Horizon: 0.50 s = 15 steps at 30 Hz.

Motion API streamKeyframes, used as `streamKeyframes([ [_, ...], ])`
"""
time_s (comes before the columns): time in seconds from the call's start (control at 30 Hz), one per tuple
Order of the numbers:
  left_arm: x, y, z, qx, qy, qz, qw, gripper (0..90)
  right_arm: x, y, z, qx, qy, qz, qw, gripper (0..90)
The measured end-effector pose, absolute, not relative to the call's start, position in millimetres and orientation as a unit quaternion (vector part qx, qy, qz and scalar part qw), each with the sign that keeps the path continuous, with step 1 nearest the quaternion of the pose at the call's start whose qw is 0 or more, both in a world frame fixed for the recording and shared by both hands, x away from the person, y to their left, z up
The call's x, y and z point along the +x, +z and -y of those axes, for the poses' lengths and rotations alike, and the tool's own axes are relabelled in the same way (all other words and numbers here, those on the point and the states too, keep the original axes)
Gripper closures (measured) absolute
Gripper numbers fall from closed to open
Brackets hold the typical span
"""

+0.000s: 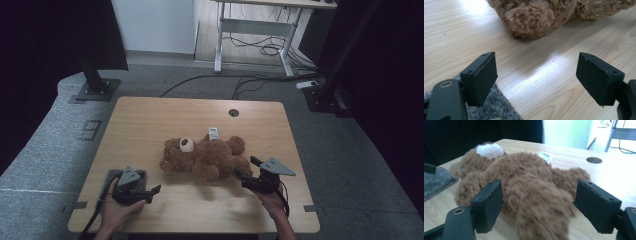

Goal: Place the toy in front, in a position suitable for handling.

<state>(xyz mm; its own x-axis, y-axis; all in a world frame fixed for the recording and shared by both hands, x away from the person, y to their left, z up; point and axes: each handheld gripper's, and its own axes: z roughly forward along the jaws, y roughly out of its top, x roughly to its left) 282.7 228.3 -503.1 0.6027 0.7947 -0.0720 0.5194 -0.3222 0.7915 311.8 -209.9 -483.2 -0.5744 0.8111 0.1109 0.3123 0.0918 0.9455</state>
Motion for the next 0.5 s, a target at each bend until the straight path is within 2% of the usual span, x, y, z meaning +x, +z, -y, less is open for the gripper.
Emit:
streamKeyframes([
  [0.5, 284.6, -499.8, -246.1, 0.78, 0.189, -0.441, 0.402, 16.4, 300.0, -514.2, 243.5, 0.445, 0.524, -0.689, 0.231, 22.2],
])
